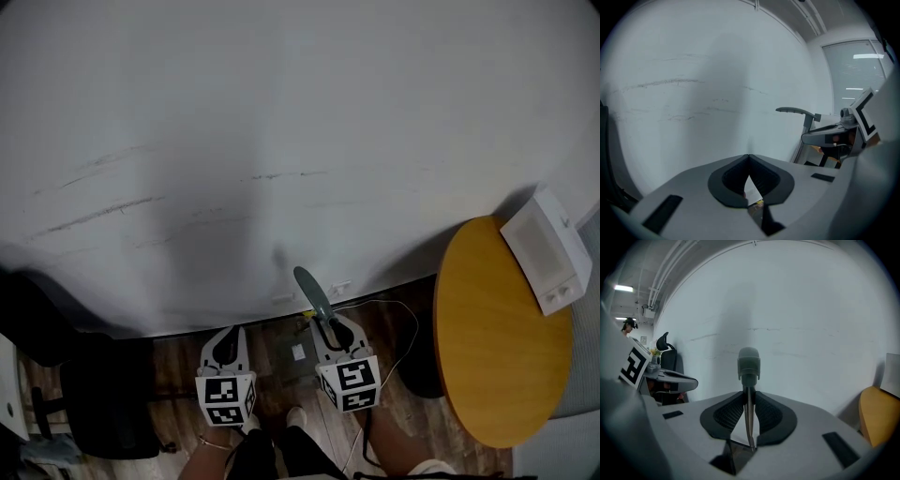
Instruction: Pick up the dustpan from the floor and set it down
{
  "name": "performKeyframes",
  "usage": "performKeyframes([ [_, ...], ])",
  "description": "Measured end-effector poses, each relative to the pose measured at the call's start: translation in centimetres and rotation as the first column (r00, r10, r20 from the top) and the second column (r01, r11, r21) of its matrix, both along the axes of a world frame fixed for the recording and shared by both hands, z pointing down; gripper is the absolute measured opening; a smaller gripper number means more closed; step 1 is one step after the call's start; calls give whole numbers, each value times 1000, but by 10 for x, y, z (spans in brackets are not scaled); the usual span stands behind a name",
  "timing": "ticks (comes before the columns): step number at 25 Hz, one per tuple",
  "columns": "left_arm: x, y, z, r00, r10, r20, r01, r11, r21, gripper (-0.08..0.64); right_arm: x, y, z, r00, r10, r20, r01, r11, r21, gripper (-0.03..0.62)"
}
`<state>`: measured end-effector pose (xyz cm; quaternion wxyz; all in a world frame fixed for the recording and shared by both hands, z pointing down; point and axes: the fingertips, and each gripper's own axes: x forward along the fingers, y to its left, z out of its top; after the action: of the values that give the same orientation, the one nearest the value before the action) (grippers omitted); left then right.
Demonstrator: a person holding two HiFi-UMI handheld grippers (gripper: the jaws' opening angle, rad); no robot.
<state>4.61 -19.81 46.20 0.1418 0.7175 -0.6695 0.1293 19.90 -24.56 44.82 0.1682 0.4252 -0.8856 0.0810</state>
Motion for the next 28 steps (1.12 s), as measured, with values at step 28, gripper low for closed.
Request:
performKeyframes([
  [28, 38, -55, 186, 996, 89, -21, -91, 989, -113, 17, 31, -63, 203, 994, 95, -48, -100, 988, -120, 94],
])
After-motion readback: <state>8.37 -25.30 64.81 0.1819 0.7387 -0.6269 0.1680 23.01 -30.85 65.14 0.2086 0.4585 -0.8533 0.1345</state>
